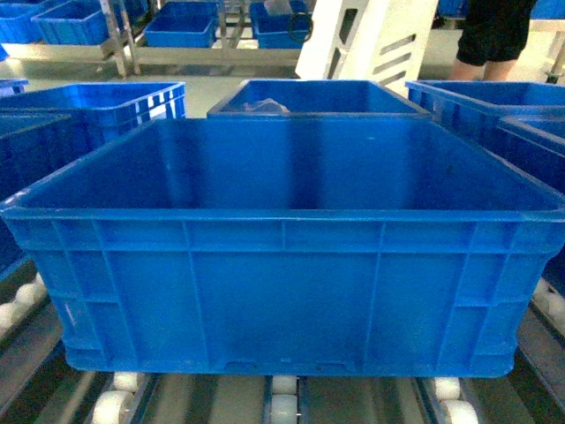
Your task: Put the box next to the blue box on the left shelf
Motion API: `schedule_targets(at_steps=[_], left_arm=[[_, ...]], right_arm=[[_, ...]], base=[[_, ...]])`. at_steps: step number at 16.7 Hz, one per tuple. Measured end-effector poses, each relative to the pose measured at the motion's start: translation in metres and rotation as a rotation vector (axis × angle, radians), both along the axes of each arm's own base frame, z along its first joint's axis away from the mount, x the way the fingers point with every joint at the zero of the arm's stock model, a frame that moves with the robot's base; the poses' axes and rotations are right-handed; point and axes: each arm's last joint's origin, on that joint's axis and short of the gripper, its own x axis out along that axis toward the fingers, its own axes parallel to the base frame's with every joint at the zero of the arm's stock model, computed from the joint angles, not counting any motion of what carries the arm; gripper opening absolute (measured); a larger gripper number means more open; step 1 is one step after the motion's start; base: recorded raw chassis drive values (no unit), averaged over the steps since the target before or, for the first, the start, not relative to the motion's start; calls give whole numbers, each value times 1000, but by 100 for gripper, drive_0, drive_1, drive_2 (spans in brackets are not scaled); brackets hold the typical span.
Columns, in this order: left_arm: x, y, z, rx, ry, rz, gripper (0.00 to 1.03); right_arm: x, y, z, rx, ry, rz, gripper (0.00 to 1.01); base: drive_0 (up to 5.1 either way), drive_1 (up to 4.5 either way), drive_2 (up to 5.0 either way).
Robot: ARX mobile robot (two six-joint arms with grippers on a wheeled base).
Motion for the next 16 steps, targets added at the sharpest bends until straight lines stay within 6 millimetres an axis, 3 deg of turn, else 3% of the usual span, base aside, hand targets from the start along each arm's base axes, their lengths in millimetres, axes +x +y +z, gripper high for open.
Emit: schedule_targets(at_steps=[16], left_arm=[[0, 0, 0, 0, 0, 0, 98]], right_arm=[[0, 0, 0, 0, 0, 0, 98]], base=[[0, 0, 0]])
